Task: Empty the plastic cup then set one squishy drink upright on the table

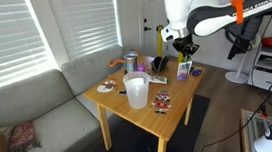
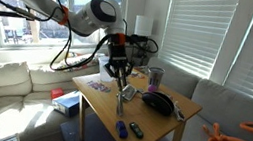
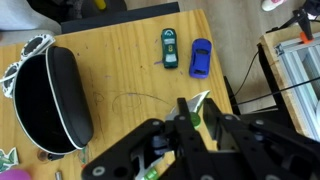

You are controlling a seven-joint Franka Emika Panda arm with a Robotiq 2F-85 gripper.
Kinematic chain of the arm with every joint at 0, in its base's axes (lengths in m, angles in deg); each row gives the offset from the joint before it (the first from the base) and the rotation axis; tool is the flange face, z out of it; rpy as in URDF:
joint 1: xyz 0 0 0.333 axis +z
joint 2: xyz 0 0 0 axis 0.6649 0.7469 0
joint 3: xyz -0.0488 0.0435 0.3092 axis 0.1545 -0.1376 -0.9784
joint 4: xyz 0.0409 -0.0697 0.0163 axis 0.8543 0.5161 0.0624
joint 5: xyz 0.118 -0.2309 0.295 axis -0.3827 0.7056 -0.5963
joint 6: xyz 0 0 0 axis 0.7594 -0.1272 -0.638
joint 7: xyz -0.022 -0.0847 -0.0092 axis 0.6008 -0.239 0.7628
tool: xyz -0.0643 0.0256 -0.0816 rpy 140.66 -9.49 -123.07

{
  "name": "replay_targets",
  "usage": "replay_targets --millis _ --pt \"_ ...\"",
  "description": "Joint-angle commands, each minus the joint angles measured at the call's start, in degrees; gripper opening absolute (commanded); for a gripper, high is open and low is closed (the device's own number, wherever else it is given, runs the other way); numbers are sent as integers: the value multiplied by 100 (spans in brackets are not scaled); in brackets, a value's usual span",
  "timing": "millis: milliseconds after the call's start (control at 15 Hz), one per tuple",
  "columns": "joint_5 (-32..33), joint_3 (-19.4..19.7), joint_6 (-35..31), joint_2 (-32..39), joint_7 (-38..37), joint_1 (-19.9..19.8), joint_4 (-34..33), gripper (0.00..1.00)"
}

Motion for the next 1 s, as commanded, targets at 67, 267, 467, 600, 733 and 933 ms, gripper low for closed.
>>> replay_targets --millis 67,267,467,600,733,933 --pt "104 19 48 -6 70 19 -162 61" --pt "-99 64 13 -91 12 10 -317 81" --pt "-495 162 44 -181 -14 -13 -585 100" --pt "-994 255 144 -225 -136 -32 -834 100" --pt "-1385 323 209 -241 -342 -61 -1056 100" --pt "-1873 413 246 -244 -816 -90 -1334 100"
